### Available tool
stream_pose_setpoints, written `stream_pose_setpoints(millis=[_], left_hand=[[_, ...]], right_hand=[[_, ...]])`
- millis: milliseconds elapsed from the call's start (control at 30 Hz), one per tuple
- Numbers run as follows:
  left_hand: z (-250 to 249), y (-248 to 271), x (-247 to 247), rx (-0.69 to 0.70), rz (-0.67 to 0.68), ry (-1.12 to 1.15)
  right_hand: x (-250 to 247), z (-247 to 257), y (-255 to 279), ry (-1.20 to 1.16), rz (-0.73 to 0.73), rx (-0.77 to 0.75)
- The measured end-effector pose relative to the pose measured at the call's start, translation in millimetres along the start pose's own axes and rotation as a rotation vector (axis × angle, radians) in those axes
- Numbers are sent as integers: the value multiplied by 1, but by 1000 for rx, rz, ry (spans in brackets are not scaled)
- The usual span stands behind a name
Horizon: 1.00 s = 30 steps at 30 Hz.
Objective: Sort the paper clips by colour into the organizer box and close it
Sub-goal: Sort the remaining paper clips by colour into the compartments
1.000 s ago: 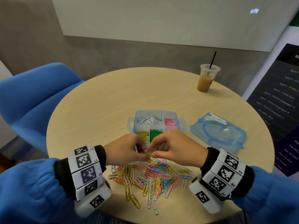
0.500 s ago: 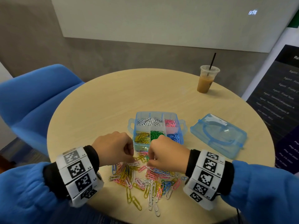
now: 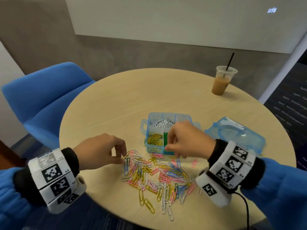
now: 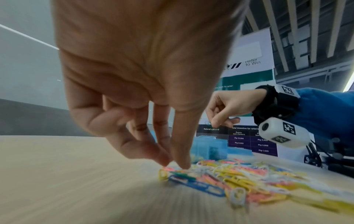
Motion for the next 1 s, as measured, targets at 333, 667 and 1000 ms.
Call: stream_pose_setpoints(millis=[333,667,1000], left_hand=[[-21,-13,9,163,-31,-212],[-22,-24,12,256,-15,-247],[-74,-22,-29,373,-127,187]], right_hand=[[-26,-32,18,-28,-167,84],[-35,-48,47,-64,-193,86],[38,12,58,-22,258,-349]])
Point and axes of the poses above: each hand's wrist, its own y-axis away from the middle knuckle, its own x-axis out of the palm, z = x × y, the point moved 8 cm from there along -y, towards the middle knuckle, and after that the axes turned 9 degrees about -x, right-handed, at the moved point
